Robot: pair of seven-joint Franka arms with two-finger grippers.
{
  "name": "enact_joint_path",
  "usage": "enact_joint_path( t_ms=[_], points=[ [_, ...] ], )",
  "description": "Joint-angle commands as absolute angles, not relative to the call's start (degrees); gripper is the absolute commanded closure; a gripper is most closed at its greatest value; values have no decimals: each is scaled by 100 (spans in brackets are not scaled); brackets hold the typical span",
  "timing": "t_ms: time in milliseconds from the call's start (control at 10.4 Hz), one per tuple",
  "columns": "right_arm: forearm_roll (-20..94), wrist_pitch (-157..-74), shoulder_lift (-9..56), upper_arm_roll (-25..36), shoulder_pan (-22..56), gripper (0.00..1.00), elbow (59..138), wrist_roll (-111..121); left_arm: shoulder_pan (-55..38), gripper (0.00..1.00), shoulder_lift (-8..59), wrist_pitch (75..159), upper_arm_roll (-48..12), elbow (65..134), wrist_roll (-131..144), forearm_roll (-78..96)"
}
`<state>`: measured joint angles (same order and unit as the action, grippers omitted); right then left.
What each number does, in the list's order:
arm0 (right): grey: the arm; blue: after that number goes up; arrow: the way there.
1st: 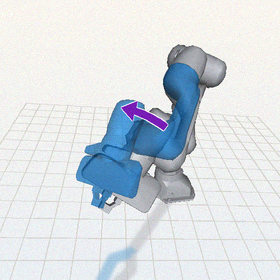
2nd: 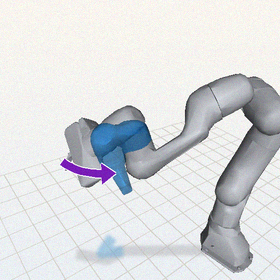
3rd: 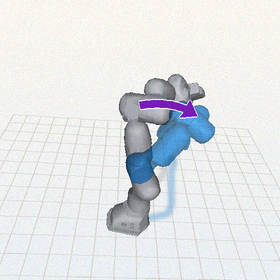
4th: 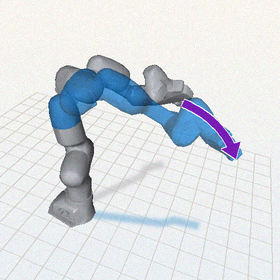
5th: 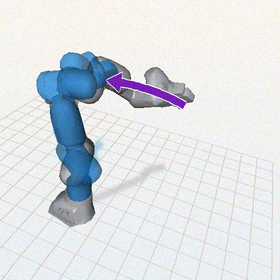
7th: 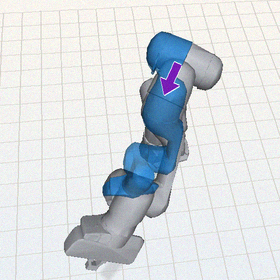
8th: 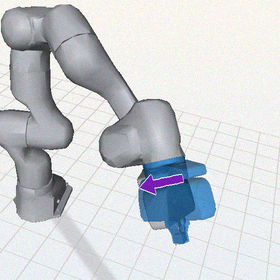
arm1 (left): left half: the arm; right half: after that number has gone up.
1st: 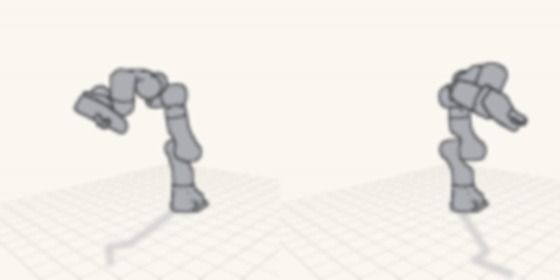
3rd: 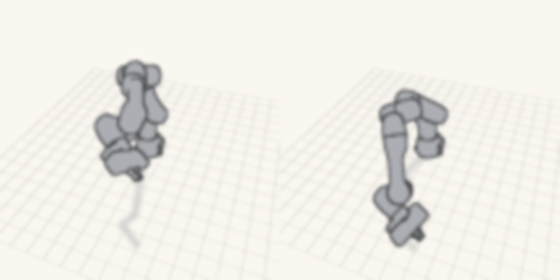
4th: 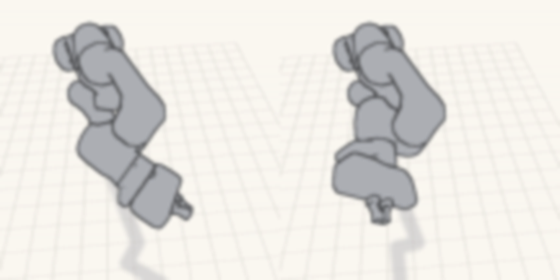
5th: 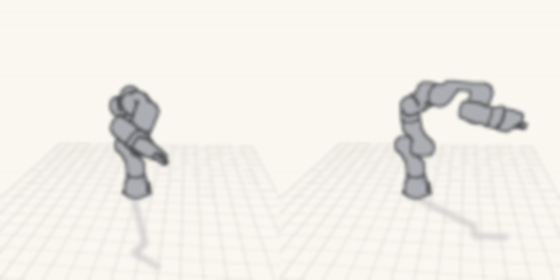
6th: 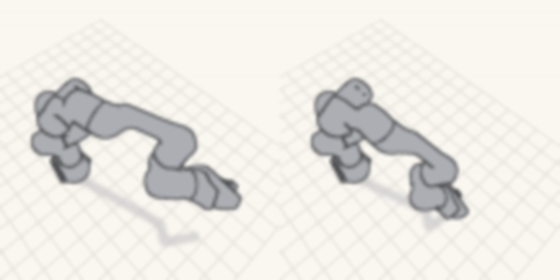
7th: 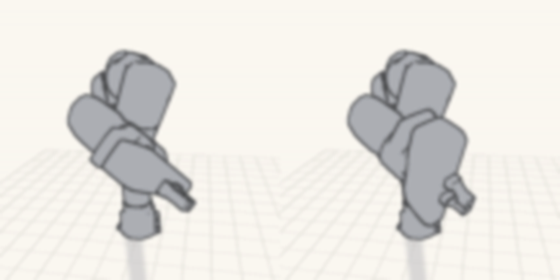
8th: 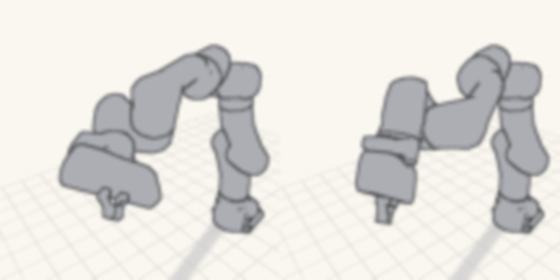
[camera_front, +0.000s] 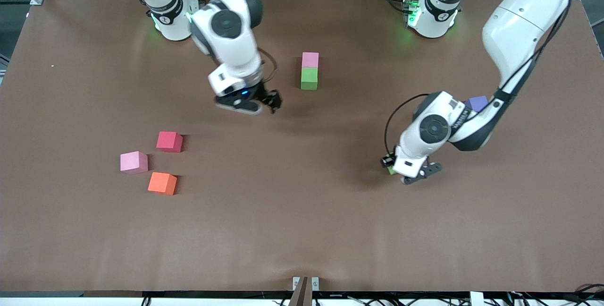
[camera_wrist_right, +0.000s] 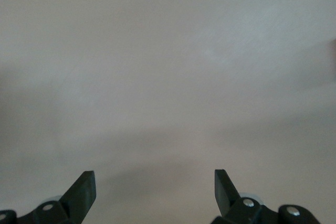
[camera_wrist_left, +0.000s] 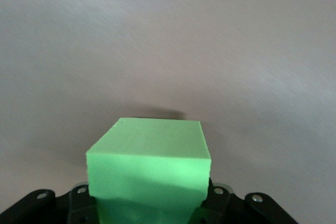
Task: Arrange blocks into number 1
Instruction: 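Carry the green cube with the left gripper while the right gripper reaches the orange cube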
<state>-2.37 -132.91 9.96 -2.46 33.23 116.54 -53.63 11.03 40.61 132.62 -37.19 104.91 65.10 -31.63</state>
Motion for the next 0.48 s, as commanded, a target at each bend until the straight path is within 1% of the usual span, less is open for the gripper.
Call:
enact_joint_path(
  t_ms=[0,96,386],
  points=[
    [-360,-13219,624,-527,2140,0,11848,-4365,504,100,3929,13062,-3665,10503,7100,-3226],
    [-360,-13245,624,-527,1701,0,11822,-3881,170,100,3929,12878,-3665,10494,7284,-3199],
    [-352,-13289,773,-527,794,0,11489,-2649,-797,100,3929,12841,-3674,10503,8005,-3191]
  ],
)
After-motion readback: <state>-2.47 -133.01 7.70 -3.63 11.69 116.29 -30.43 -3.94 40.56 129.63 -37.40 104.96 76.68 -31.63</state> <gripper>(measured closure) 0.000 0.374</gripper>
